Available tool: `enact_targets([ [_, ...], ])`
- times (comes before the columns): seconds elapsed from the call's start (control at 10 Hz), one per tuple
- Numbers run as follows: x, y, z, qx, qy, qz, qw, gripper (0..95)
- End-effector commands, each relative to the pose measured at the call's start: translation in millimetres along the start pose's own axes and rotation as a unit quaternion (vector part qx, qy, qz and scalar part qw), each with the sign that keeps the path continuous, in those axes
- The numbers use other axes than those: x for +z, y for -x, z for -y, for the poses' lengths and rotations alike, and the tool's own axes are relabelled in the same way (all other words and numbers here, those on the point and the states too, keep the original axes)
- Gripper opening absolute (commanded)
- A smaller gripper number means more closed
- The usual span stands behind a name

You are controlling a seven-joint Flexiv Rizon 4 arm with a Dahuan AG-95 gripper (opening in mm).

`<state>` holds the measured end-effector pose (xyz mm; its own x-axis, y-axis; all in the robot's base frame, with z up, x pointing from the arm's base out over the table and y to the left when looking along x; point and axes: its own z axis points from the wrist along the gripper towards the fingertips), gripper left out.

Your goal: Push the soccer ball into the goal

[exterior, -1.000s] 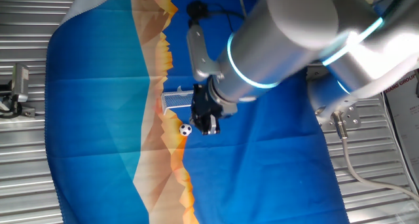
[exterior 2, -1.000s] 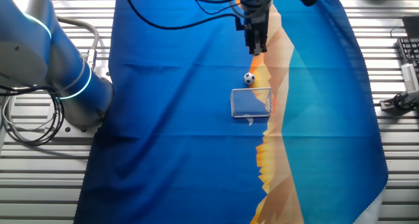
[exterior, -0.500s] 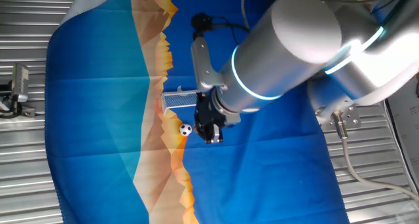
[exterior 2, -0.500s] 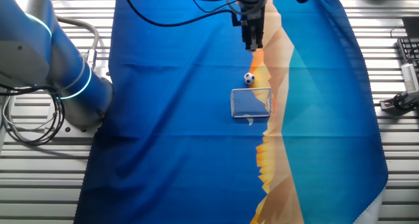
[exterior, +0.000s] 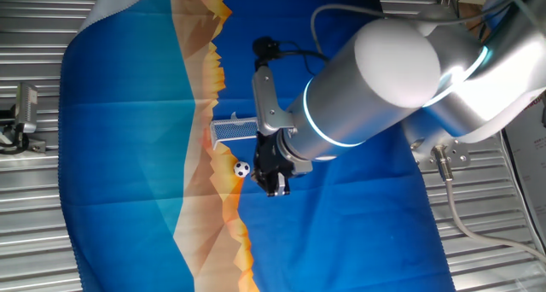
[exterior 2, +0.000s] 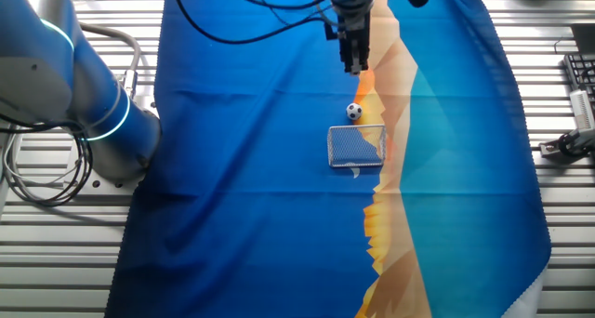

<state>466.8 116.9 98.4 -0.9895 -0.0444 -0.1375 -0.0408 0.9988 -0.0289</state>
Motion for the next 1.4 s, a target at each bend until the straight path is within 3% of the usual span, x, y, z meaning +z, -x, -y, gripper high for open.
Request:
enact_targets([
  [0.1,3.3,0.2,0.4,0.001,0.0,0.002,1.0,0.0],
  [1.4,28.9,-9.2,-3.8,0.0,0.003,0.007,1.0,0.0],
])
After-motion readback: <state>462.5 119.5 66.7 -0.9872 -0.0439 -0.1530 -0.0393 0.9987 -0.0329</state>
